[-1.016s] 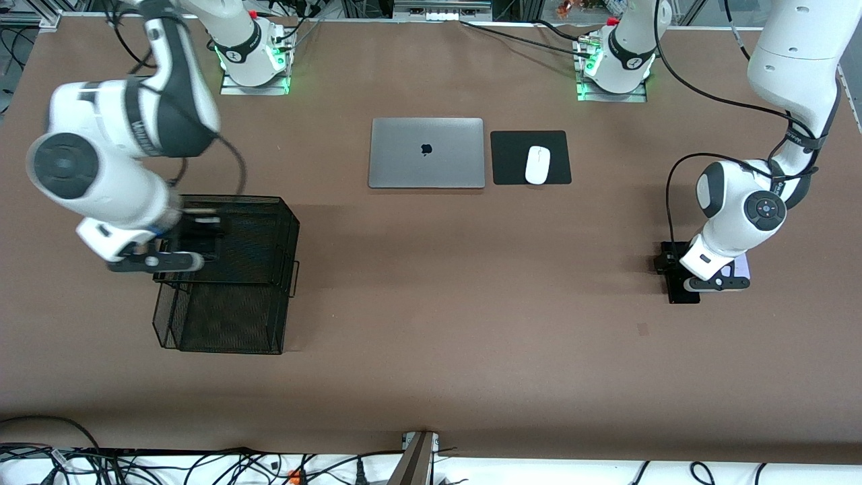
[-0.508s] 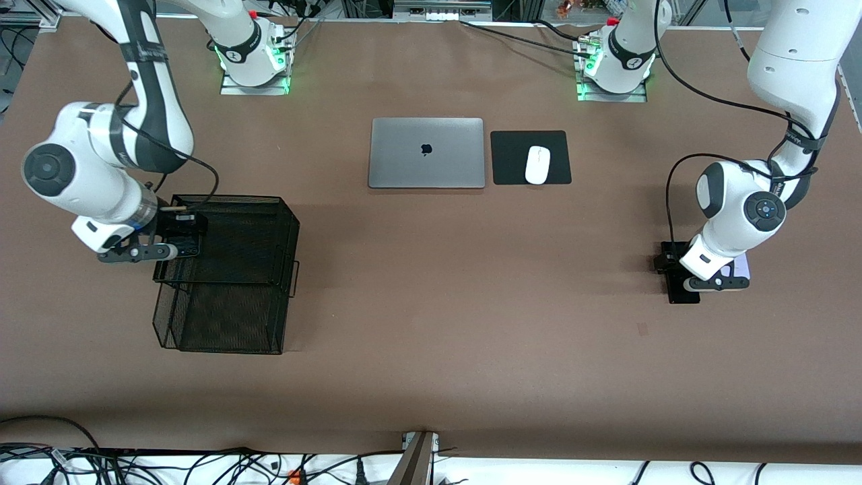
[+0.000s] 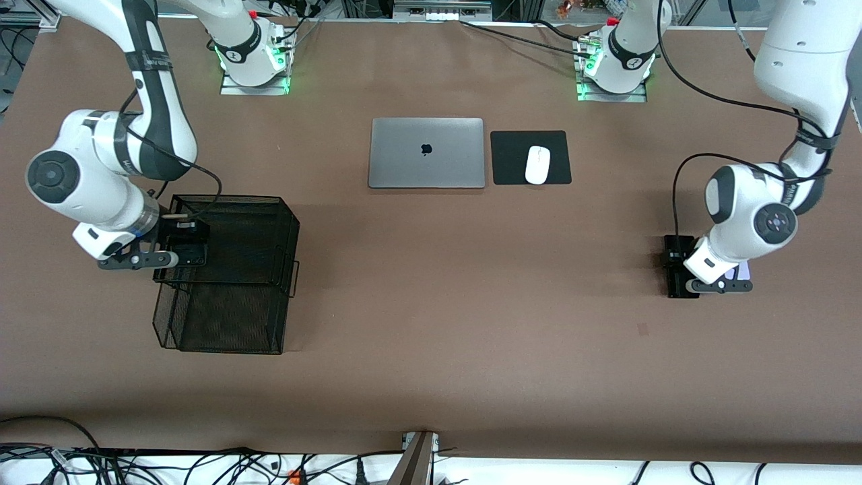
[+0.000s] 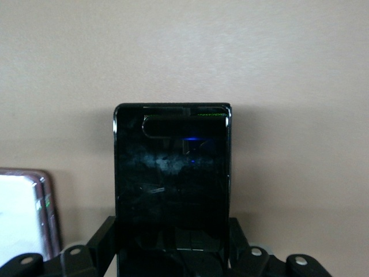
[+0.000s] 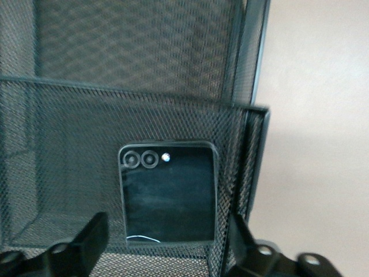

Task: Place phones with both arms
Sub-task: 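Lower the flip phone into the mesh organizer and open the right gripper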

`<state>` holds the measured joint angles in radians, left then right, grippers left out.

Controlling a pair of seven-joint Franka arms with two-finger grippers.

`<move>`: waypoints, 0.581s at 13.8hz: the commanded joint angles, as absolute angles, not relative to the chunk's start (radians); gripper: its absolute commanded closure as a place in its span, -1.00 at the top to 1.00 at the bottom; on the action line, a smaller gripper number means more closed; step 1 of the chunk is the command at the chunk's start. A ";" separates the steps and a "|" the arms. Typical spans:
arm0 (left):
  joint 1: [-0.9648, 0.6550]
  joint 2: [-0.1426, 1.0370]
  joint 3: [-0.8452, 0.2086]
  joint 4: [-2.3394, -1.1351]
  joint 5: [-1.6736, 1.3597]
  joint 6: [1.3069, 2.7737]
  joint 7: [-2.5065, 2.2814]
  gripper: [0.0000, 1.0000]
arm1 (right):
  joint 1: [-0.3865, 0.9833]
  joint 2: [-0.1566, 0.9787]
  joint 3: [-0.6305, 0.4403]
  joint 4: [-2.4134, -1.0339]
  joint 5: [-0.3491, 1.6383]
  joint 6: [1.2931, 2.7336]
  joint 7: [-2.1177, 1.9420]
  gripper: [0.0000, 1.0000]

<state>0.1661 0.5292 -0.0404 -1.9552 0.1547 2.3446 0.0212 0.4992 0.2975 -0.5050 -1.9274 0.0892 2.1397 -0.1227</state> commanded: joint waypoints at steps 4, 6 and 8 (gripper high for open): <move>0.144 0.505 -0.213 -1.608 0.161 1.841 0.011 -0.49 | 0.494 0.290 -0.502 -1.813 0.106 2.019 -0.106 1.00; 0.143 0.505 -0.332 -1.553 0.161 1.803 0.003 -0.49 | 0.494 0.281 -0.503 -1.752 0.103 1.950 -0.110 1.00; 0.115 0.512 -0.425 -1.542 0.158 1.809 -0.041 -0.61 | 0.492 0.281 -0.508 -1.642 0.101 1.806 -0.109 1.00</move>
